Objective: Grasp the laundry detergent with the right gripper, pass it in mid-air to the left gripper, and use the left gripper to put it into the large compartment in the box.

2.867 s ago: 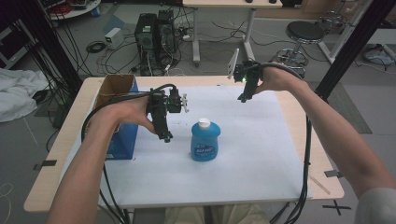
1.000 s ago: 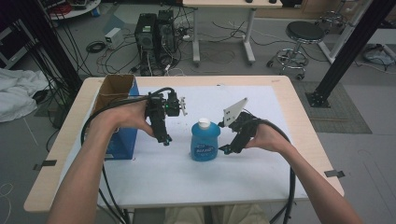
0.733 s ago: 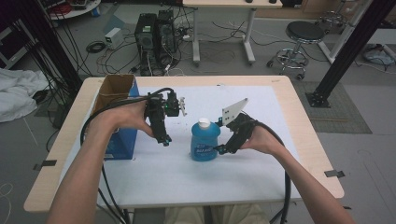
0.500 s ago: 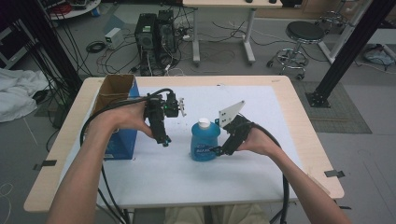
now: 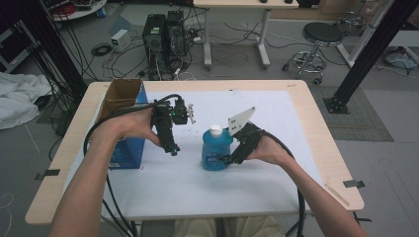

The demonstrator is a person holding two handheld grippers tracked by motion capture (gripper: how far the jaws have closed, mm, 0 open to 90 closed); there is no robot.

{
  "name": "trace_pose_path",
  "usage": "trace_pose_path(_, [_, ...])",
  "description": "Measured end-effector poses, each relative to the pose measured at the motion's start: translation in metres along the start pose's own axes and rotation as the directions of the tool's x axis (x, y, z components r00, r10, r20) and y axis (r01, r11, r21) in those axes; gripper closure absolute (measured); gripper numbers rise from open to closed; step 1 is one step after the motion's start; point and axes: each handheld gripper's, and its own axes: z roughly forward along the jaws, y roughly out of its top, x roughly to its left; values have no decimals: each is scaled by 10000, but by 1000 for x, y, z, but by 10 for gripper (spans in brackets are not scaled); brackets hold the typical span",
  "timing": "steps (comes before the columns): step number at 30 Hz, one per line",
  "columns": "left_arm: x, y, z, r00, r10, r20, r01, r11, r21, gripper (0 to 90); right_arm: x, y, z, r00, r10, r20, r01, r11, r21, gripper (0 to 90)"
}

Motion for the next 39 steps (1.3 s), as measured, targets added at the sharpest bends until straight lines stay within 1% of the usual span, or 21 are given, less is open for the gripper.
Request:
trace_pose_path(4, [0,0,0,10000,-11,12,11,10000,14,60,-1,-2,2,9999,60,-88,-61,9999,-106,204])
trace_pose_path(6, [0,0,0,10000,-20,17,20,10000,10,60,-1,-2,2,9999,68,-156,-70,9999,-125,233])
trace_pose_path(12, [0,0,0,10000,-16,22,16,10000,22,60,-1,-2,3,9998,72,-167,-75,9998,-184,244])
trace_pose_path(20, [-1,-1,-1,10000,-52,19,52,10000,15,60,-1,-2,3,10000,6,-83,-8,9998,-219,277])
trace_pose_path(23, [-1,-2,-1,10000,-50,20,50,10000,-7,60,1,-1,3,10000,17,45,-15,9997,-258,293])
trace_pose_path(25, [-1,-2,-1,10000,-49,7,49,10000,-19,60,1,-1,3,9999,-86,84,89,9994,-329,305])
trace_pose_path(27, [-1,-2,-1,10000,-50,4,50,10000,-12,60,1,-2,3,9999,-67,95,70,9995,-316,313])
trace_pose_path(35, [-1,-2,0,10000,-75,-15,75,10000,1,60,1,-3,3,9997,-59,230,68,9992,-389,327])
trace_pose_path(36, [-1,-3,-1,9999,-113,-30,113,9999,16,60,2,-3,3,9997,13,236,-4,9994,-359,327])
trace_pose_path(37, [-1,-3,-1,9999,-103,-25,103,9999,13,60,2,-3,4,9996,-83,261,93,9992,-386,329])
trace_pose_path(39, [-1,-2,-1,10000,-94,-18,94,10000,4,60,3,-3,4,9996,-71,277,81,9993,-369,336])
